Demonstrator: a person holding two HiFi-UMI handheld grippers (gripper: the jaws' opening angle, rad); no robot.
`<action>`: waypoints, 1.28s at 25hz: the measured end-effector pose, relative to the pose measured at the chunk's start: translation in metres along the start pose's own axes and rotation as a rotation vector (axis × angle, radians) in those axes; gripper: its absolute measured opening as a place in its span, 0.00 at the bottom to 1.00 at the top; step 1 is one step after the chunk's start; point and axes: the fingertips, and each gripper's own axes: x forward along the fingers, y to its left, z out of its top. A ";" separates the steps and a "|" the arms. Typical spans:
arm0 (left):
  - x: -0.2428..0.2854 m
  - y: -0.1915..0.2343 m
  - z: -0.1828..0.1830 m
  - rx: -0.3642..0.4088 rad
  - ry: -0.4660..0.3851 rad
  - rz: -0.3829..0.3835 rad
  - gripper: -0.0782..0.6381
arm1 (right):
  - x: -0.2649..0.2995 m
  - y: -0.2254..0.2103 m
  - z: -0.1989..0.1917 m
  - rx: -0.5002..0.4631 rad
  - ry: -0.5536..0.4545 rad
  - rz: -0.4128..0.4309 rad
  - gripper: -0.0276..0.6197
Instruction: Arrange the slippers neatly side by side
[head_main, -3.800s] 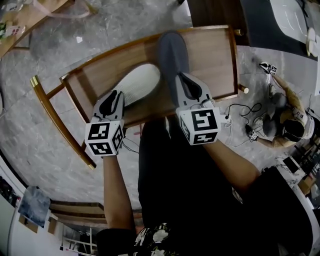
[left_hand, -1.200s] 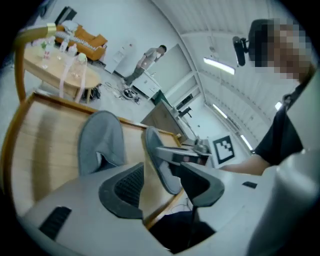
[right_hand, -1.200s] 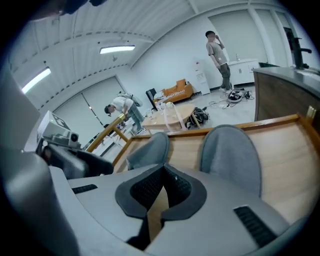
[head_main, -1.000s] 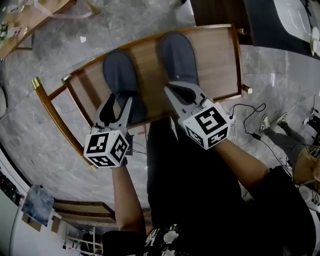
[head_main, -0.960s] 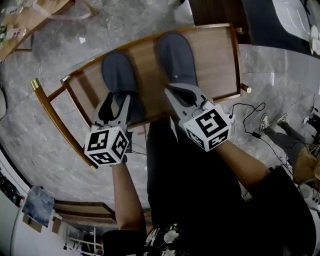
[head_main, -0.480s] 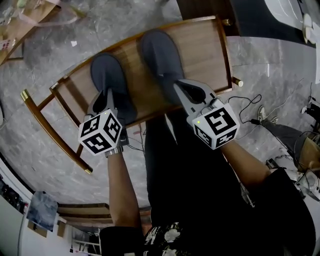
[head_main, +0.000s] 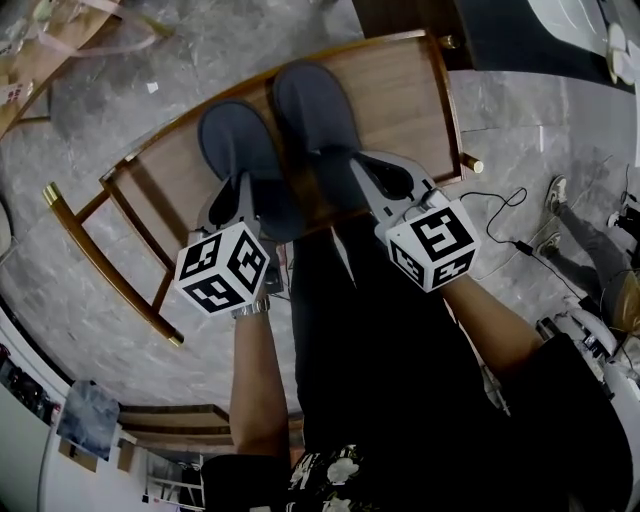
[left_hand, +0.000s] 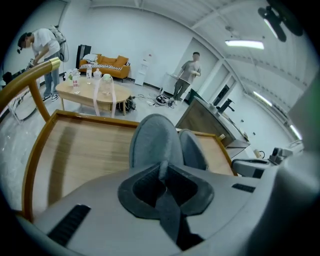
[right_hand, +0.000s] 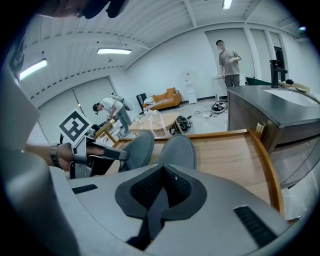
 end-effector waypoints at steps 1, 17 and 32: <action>0.004 -0.002 -0.001 0.000 0.002 -0.003 0.15 | 0.000 -0.001 -0.002 0.000 0.003 0.000 0.04; 0.044 -0.003 -0.016 0.031 0.030 0.009 0.15 | 0.018 -0.038 -0.075 -0.043 0.297 -0.078 0.04; 0.051 -0.006 -0.013 0.205 0.050 -0.025 0.18 | 0.035 0.000 -0.096 -0.062 0.375 0.035 0.04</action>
